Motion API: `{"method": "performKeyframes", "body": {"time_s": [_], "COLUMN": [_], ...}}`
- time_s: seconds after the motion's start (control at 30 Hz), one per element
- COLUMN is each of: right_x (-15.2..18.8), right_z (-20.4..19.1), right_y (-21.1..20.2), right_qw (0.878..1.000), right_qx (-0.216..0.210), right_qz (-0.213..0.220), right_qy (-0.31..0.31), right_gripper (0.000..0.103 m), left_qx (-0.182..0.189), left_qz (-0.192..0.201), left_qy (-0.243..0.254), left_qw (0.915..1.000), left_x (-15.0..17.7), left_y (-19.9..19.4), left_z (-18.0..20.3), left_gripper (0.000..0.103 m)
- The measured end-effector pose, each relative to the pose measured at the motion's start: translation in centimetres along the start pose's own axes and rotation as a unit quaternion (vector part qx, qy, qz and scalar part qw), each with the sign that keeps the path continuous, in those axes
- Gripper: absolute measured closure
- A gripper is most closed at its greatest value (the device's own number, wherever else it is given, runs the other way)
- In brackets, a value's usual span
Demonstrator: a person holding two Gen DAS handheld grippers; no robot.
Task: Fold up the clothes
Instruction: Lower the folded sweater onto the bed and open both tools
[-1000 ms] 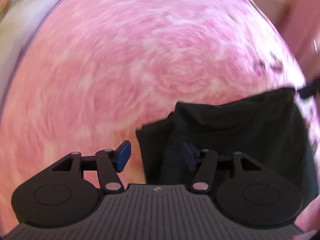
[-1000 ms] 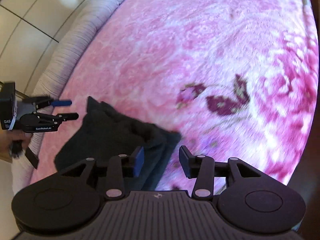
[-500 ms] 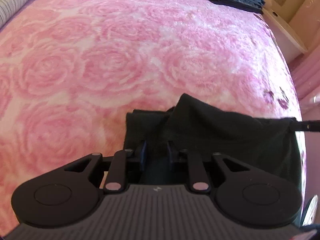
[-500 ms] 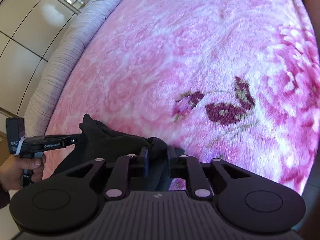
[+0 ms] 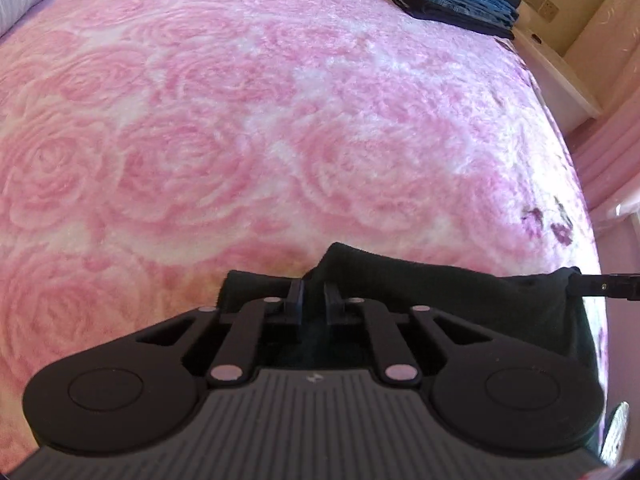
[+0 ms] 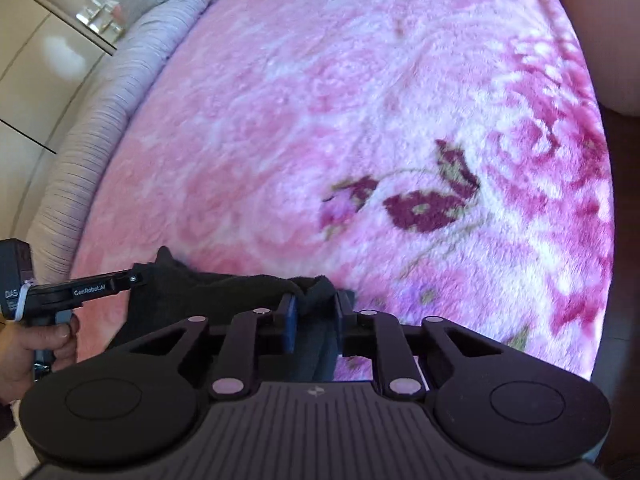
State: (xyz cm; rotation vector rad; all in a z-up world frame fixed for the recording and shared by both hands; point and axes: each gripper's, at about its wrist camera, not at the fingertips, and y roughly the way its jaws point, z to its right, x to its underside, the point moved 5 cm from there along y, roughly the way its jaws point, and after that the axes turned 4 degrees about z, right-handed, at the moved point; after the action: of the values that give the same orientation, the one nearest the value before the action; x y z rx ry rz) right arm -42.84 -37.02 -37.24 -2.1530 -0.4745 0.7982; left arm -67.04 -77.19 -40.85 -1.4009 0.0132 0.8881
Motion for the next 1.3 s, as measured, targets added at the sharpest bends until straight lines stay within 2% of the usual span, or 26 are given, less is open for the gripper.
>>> {"method": "performKeyframes", "body": {"time_s": [0.1,0.23,0.27,0.37,0.47,0.63,0.7,0.77,0.83,0.9,1.0,1.07,1.13,1.17,1.3], "right_x": [0.3,0.6,0.6,0.4,0.2,1.0,1.8,2.5,2.5,1.8,0.9,0.8,0.7,0.7,2.0], "right_z": [0.5,0.6,0.7,0.1,-1.6,-5.8,-6.9,-7.2,-6.5,-4.9,-2.9,-2.7,-2.6,-2.8,-5.4], "right_y": [0.7,0.6,0.5,-0.6,-2.7,-4.3,-2.9,-0.9,0.6,1.2,0.7,-0.3,-1.8,-2.5,-3.5], "right_qw": [1.0,1.0,1.0,0.999,0.995,0.989,0.989,0.988,0.988,0.991,0.991,0.988,0.99,0.99,0.99], "right_qx": [0.002,0.006,0.012,0.037,0.055,0.02,-0.012,-0.027,-0.024,-0.006,0.007,0.028,0.041,0.041,0.003], "right_qz": [-0.001,0.002,0.0,0.002,0.025,0.061,0.044,0.027,0.021,0.025,0.024,0.019,0.017,0.017,0.009], "right_qy": [0.012,-0.008,-0.011,-0.04,-0.076,-0.135,-0.144,-0.149,-0.15,-0.134,-0.129,-0.148,-0.136,-0.131,-0.143], "right_gripper": [0.088,0.089,0.081,0.073,0.074,0.073,0.074,0.073,0.078,0.083,0.087,0.086,0.077,0.077,0.075], "left_qx": [-0.003,0.019,0.024,0.04,0.056,0.083,0.093,0.094,0.095,0.091,0.053,0.027,0.009,0.008,0.014], "left_qz": [0.003,0.003,0.003,0.003,0.003,0.003,0.002,-0.011,-0.013,-0.008,-0.005,-0.011,-0.016,-0.016,-0.02], "left_qy": [-0.004,0.012,0.016,0.029,0.041,0.062,0.07,0.075,0.058,0.02,0.01,0.021,0.028,0.031,0.029], "left_qw": [1.0,0.9997,0.9996,0.9988,0.9975,0.9946,0.9932,0.9926,0.9936,0.9956,0.9985,0.9994,0.9994,0.9994,0.9993], "left_x": [0.3,0.3,0.3,0.3,0.3,0.3,0.4,0.9,1.0,0.6,0.1,0.0,0.4,0.7,3.1], "left_y": [0.1,-0.7,-1.0,-1.6,-2.3,-3.4,-3.6,-1.3,0.2,0.6,-0.6,-1.8,-3.6,-4.5,-6.5], "left_z": [-0.4,1.1,1.5,2.6,3.7,5.6,6.3,6.8,6.2,4.7,2.8,2.1,1.6,1.7,2.5], "left_gripper": [0.095,0.095,0.095,0.1,0.1,0.097,0.095,0.095,0.097,0.1,0.1,0.101,0.099,0.096,0.095]}}
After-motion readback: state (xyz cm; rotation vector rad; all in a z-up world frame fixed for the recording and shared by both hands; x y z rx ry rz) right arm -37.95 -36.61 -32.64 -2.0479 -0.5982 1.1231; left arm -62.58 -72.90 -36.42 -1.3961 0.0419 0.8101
